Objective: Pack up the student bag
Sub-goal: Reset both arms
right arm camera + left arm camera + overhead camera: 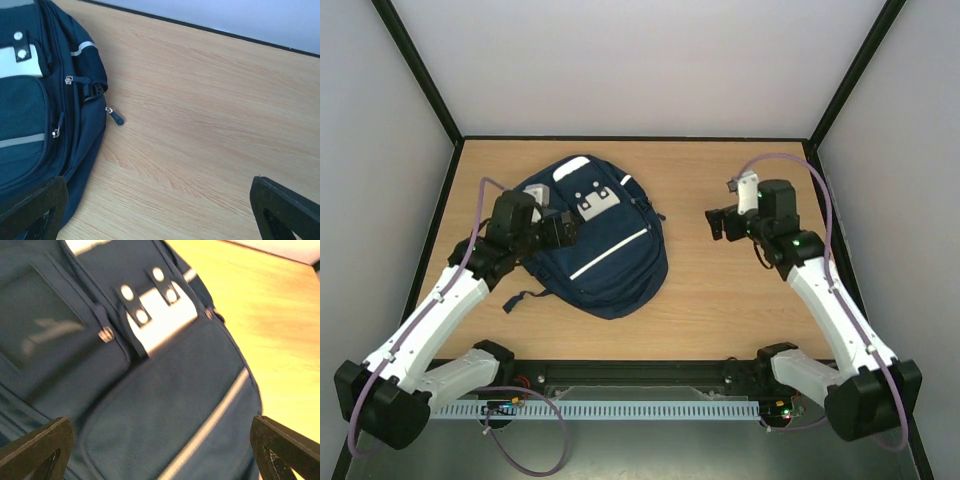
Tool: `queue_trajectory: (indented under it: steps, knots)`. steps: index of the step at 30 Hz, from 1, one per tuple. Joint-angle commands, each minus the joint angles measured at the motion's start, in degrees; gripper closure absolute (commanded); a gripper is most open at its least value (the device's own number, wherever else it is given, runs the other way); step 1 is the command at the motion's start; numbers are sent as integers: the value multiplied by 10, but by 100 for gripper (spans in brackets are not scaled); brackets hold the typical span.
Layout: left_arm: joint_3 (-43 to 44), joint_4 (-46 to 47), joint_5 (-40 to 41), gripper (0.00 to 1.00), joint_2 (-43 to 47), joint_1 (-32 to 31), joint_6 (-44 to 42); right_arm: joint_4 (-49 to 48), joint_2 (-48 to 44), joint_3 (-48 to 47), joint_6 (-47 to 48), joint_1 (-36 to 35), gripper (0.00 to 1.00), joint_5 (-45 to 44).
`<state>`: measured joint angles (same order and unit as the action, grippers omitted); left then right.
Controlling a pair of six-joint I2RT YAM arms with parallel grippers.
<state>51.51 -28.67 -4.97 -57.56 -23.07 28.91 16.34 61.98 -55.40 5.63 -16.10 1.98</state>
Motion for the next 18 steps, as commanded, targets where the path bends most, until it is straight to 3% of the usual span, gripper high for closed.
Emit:
queue_trajectory:
  steps: [1,3,5,7,12,18]
  knots:
    - [30,-4,151,1,8,3,-100,-15,-51,60,-60,56,0,83]
    - [1,40,213,1,34,-2,-123,-40,-79,99,-82,101,0,144]
    - [-37,76,219,1,55,-3,-132,-72,-104,134,-106,143,0,169]
    - [-66,95,188,1,67,0,-136,-94,-127,153,-139,164,0,145]
    - [-75,105,208,1,95,1,-128,-106,-162,161,-212,166,0,75]
    - [-85,113,187,1,90,1,-127,-108,-150,163,-217,166,0,68]
